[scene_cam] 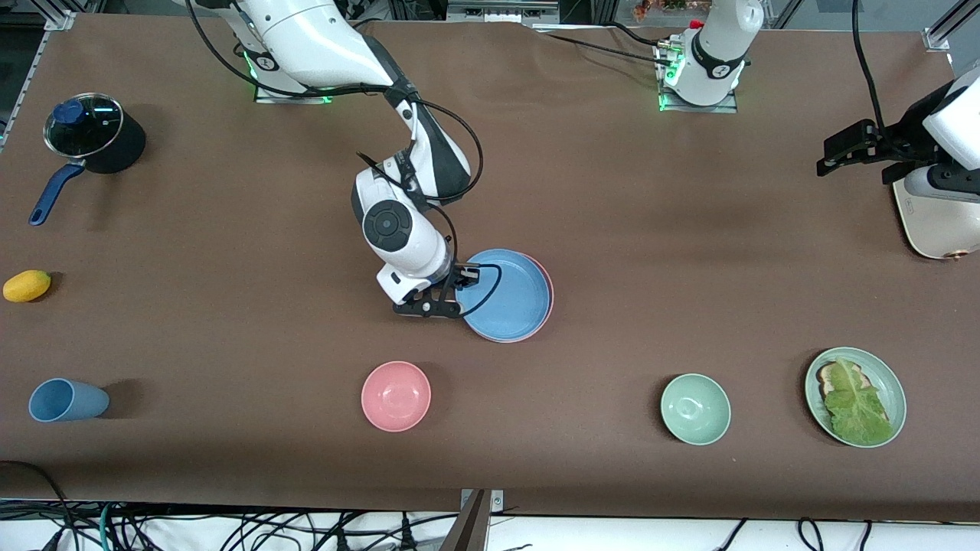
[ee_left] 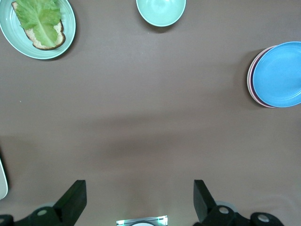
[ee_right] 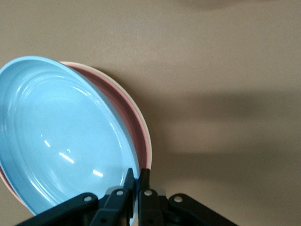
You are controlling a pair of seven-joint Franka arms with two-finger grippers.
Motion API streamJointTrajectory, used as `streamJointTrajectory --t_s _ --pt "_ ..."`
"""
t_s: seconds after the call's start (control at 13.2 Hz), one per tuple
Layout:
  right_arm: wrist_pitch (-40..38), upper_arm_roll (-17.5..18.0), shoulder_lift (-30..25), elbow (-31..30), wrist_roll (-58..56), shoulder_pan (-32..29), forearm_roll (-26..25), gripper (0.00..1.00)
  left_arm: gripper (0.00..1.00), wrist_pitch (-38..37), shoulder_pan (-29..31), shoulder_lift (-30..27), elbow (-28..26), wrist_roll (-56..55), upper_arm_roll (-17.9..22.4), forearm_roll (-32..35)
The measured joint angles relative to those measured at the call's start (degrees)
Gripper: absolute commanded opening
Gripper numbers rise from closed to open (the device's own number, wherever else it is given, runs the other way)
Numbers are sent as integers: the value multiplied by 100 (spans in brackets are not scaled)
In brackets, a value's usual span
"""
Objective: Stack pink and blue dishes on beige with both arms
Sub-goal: 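Open the right gripper to release the blue plate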
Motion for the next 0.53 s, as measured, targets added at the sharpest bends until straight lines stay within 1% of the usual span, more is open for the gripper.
streamJointTrajectory --t_s 0.08,0.15,0.23,0.38,0.53 --pt "2 -1 30 0 0 30 -5 0 100 0 0 0 0 0 0 0" --pt "5 -1 56 0 0 46 -7 46 100 -1 0 0 0 0 0 0" --pt "9 -2 76 0 0 52 -8 99 100 -1 0 0 0 0 0 0" --pt "10 -14 89 0 0 53 -96 100 100 -2 0 0 0 0 2 0" --pt "10 -54 87 18 0 53 -317 100 100 -3 0 0 0 108 4 0"
